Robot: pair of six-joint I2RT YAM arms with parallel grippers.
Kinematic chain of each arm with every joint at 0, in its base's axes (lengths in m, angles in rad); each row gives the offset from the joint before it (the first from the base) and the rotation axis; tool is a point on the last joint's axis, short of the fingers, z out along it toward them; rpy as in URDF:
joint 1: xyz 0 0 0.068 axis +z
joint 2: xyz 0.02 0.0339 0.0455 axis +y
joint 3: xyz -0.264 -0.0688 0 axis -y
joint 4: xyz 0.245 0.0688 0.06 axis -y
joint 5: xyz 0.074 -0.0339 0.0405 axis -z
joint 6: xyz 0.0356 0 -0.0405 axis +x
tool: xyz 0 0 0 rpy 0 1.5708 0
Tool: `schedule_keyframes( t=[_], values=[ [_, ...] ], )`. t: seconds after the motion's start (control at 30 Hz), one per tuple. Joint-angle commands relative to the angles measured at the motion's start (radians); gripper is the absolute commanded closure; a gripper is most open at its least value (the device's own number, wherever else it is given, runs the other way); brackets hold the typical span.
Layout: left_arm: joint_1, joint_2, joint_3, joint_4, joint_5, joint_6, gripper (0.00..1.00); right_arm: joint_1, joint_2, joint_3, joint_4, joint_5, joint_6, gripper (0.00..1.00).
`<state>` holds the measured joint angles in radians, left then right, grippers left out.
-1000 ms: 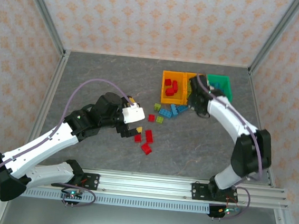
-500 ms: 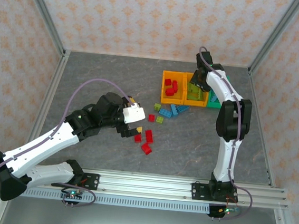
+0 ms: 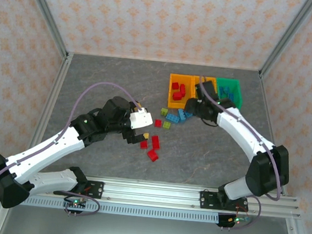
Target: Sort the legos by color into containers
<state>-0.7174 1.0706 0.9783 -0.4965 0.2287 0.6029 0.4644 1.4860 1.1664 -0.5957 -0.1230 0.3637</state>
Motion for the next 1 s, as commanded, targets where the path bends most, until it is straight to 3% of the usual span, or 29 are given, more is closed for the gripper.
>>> schedule_keyframes(
  t=[0.0, 0.47, 0.73, 0.97],
  values=[
    [0.01, 0.008, 0.002, 0.018, 0.004, -0.004, 0.0, 0.034, 0.064, -0.036, 0.091, -0.022, 0.03, 0.42],
    [0.01, 0.001, 0.002, 0.015, -0.003, 0.0, 0.0, 0.029, 0.396, 0.108, 0.137, 0.052, 0.022, 0.45],
    [0.008, 0.0, 0.002, 0.014, -0.001, -0.002, 0.0, 0.01, 0.432, 0.104, 0.173, 0.023, 0.055, 0.66],
    [0.009, 0.004, 0.003, 0.013, 0.0, -0.002, 0.0, 0.011, 0.392, 0.065, 0.174, -0.004, 0.07, 0.77]
  ],
)
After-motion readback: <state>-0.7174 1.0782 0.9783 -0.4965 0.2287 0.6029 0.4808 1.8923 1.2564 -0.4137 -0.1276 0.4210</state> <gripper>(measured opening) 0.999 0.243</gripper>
